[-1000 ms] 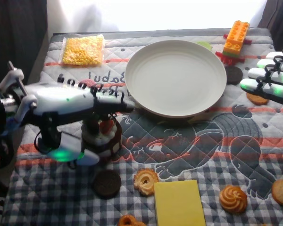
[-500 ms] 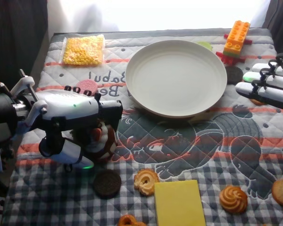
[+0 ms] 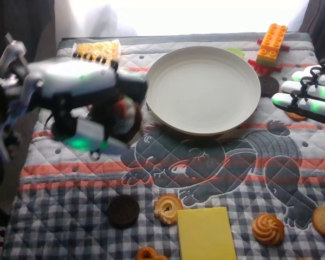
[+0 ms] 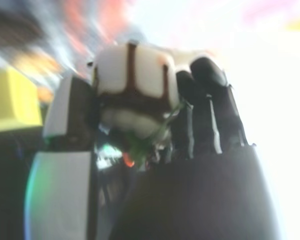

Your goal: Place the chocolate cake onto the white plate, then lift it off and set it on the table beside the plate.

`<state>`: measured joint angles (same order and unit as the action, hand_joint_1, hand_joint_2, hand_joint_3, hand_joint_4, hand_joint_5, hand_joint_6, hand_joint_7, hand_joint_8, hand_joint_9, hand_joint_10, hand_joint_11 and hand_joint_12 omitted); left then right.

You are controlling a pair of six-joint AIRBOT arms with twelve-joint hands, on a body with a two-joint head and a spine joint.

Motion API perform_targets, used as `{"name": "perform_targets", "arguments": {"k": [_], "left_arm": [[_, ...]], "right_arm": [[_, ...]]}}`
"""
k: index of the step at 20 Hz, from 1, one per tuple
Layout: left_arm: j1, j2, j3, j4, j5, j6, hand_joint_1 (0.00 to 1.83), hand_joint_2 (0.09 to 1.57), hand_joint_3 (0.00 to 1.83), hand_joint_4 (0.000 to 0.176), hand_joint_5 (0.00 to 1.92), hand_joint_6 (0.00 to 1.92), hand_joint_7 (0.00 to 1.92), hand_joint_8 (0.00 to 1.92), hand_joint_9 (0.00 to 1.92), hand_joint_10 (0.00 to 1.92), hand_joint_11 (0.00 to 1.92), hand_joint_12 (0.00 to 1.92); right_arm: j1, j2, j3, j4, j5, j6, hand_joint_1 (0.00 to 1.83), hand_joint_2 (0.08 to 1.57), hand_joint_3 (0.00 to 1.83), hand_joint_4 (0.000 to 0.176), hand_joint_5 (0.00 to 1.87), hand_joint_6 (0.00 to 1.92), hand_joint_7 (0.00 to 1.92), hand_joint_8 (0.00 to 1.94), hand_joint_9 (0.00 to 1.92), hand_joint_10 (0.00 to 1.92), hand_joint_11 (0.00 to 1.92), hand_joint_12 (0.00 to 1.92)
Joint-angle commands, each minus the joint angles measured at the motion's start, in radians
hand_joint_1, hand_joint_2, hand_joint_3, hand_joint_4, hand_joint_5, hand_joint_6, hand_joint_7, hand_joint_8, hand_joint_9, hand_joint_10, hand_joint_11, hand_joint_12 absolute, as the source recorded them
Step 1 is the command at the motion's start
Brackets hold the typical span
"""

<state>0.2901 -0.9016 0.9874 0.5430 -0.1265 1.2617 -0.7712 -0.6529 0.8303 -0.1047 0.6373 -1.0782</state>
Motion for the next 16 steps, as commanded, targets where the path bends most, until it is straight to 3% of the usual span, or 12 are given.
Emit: {"name": "perform_targets", "arguments": {"k": [1,2,3,4,5,9,11,12,13,14,15,16], "left_arm": [[-0.031,-0.007,0.013,-0.001,-0.076,0.001,1.47,1.29,0.00,0.000,0.23,1.72,0.07,1.56,0.45,1.73,0.33,1.88],[-0.076,-0.046,0.049,-0.001,-0.052,0.000,1.01,1.37,0.02,0.000,0.48,1.71,0.04,1.55,0.11,1.67,0.03,1.86],[-0.083,-0.056,0.057,-0.001,-0.047,0.000,1.01,1.37,0.02,0.000,0.48,1.71,0.04,1.55,0.11,1.67,0.03,1.86],[-0.100,-0.084,0.084,-0.001,-0.035,-0.001,1.23,1.24,0.00,0.000,0.25,1.69,0.08,1.44,0.10,1.57,0.11,1.87],[-0.110,-0.115,0.107,-0.002,-0.026,-0.002,1.27,1.20,0.00,0.000,0.18,1.62,0.09,1.41,0.10,1.55,0.15,1.86],[-0.117,-0.271,0.243,-0.117,0.003,0.065,1.20,1.13,0.00,0.000,0.12,1.43,0.11,1.54,0.32,1.77,0.51,1.92],[-0.118,-0.332,0.304,-0.150,0.026,0.065,1.09,1.17,0.01,0.000,0.27,0.98,0.21,1.15,0.16,1.34,0.10,1.77],[-0.117,-0.350,0.323,-0.162,0.033,0.065,1.08,1.14,0.00,0.000,0.29,1.00,0.22,0.95,0.18,1.14,0.10,1.70],[-0.116,-0.376,0.353,-0.182,0.044,0.065,1.09,1.10,0.00,0.000,0.32,1.12,0.22,1.03,0.18,1.21,0.12,1.75],[-0.114,-0.399,0.377,-0.199,0.049,0.065,1.05,1.21,0.00,0.000,0.64,1.32,0.26,1.23,0.20,1.43,0.20,1.81],[-0.112,-0.419,0.397,-0.214,0.056,0.065,1.07,1.22,0.00,0.000,0.73,1.33,0.29,1.19,0.20,1.42,0.20,1.79],[-0.110,-0.441,0.415,-0.225,0.064,0.065,1.08,1.14,0.00,0.000,0.38,1.16,0.25,1.14,0.16,1.44,0.16,1.82]], "right_arm": [[0.008,0.006,0.005,0.016,0.108,-0.001,0.63,1.20,0.00,0.000,0.00,0.00,0.00,0.00,0.00,0.00,0.00,0.24],[0.008,0.006,0.005,0.016,0.108,-0.001,0.63,1.20,0.00,0.000,0.00,0.00,0.00,0.00,0.00,0.00,0.00,0.29],[0.008,0.006,0.006,0.016,0.108,-0.001,0.63,1.20,0.00,0.000,0.00,0.00,0.00,0.00,0.00,0.00,0.00,0.29],[0.008,0.006,0.006,0.016,0.108,-0.001,0.62,1.21,0.00,0.000,0.00,0.00,0.00,0.00,0.00,0.00,0.00,0.34],[0.008,0.006,0.006,0.017,0.108,-0.001,0.58,1.21,0.00,0.000,0.00,0.00,0.00,0.00,0.00,0.00,0.00,0.44],[0.007,0.005,0.007,0.017,0.108,0.000,0.61,1.21,0.00,0.000,0.00,0.00,0.00,0.00,0.00,0.00,0.00,0.39],[0.007,0.003,0.009,0.017,0.108,0.001,0.63,1.20,0.00,0.000,0.00,0.00,0.00,0.00,0.00,0.00,0.00,0.46],[0.007,0.000,0.010,0.017,0.107,0.001,0.56,1.21,0.00,0.000,0.00,0.00,0.00,0.00,0.00,0.00,0.00,0.57],[0.007,-0.005,0.013,0.017,0.107,0.003,0.55,1.22,0.00,0.000,0.00,0.00,0.00,0.00,0.00,0.00,0.00,0.66],[0.007,-0.008,0.015,0.016,0.106,0.004,0.54,1.22,0.00,0.000,0.00,0.00,0.00,0.00,0.00,0.00,0.00,0.64],[0.006,-0.009,0.016,0.016,0.106,0.006,0.57,1.21,0.00,0.000,0.00,0.00,0.00,0.00,0.00,0.00,0.00,0.55],[0.004,-0.009,0.017,0.016,0.106,0.007,0.58,1.21,0.00,0.000,0.00,0.00,0.00,0.00,0.00,0.00,0.00,0.58]]}}
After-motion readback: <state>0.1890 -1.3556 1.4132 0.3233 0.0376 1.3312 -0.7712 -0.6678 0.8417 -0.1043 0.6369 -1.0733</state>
